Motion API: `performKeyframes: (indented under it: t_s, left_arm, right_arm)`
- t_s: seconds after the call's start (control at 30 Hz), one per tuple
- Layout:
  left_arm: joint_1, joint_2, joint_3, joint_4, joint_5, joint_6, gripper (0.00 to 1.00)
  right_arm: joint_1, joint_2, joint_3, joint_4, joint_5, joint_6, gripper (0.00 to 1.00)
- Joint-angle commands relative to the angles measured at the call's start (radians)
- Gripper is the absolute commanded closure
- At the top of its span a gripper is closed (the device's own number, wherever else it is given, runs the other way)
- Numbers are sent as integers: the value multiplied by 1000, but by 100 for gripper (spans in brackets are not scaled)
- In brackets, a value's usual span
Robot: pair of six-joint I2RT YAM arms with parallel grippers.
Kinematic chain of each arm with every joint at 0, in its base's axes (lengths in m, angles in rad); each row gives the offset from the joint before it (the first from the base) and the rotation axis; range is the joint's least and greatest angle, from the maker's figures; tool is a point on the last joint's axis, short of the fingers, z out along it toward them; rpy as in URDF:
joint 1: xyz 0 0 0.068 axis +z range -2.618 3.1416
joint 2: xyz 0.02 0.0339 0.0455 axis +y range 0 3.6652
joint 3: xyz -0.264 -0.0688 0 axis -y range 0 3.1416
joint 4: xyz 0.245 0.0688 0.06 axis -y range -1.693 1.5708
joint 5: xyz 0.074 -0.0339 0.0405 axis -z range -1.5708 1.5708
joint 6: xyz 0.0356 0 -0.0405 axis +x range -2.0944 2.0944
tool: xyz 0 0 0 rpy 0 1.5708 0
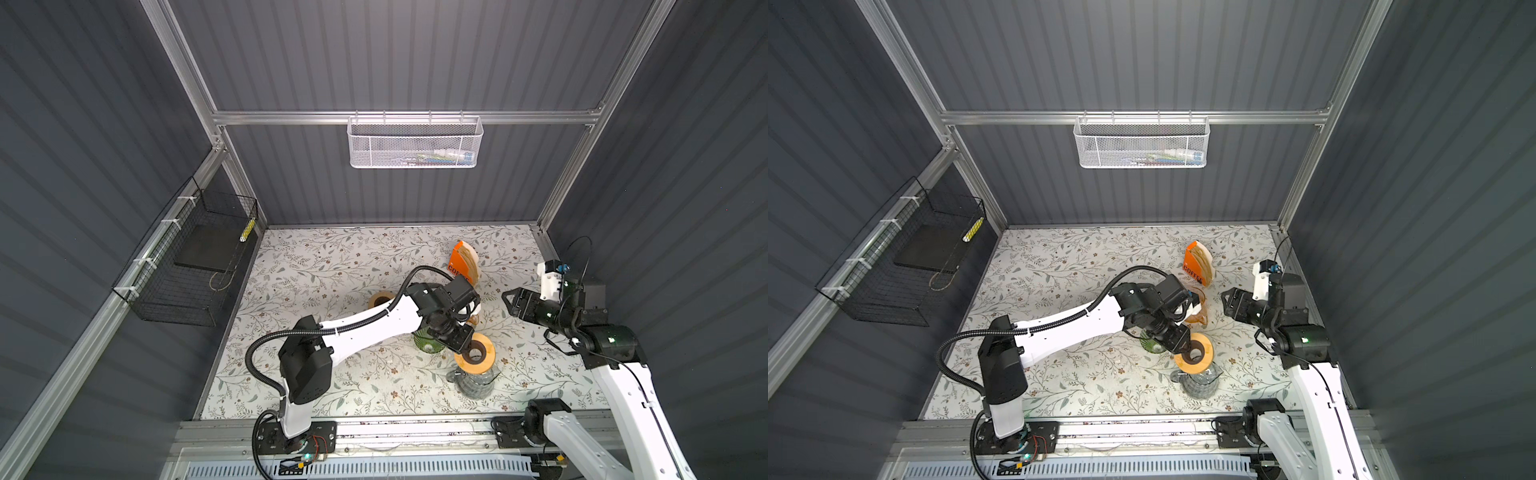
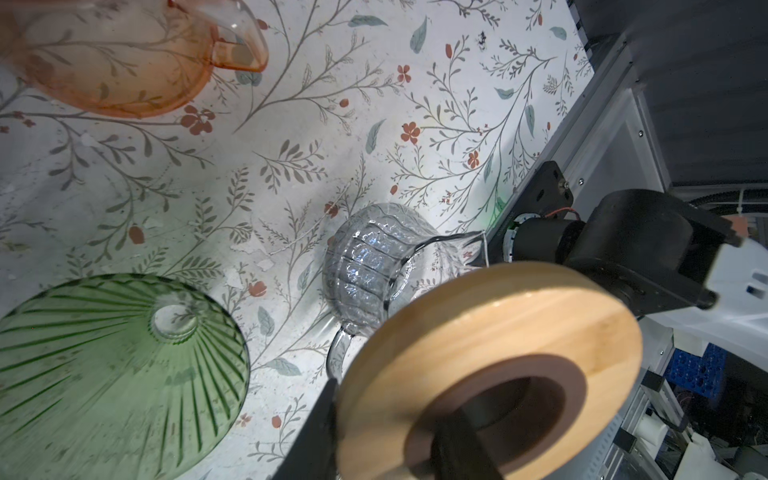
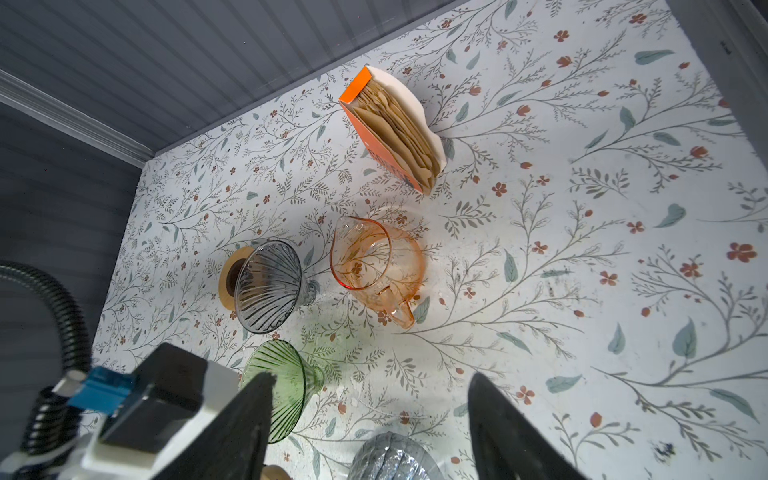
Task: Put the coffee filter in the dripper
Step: 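Lift the bamboo stand with the left gripper and carry it toward the clear pitcher, then lower the bamboo stand onto the clear pitcher's mouth with the left gripper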
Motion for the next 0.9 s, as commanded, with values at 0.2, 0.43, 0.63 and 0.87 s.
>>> performKeyframes:
  t_s: [0.2, 0.43, 0.63, 0.87]
  left_arm:
    - [-34, 102, 140, -105, 11, 44, 95]
    - [-48, 161, 210, -164, 9, 53, 94]
    - [-54, 203, 254, -215, 6, 54, 93]
    - [-63, 230, 275, -234, -4, 58, 92]
  right_arm:
    - [-5, -15, -25, 25, -28, 14, 26]
    - [-5, -21, -37, 34, -29, 15, 26]
    - [-5, -18, -37, 39, -32, 12, 26]
    - [-6, -24, -54, 51, -44, 14, 26]
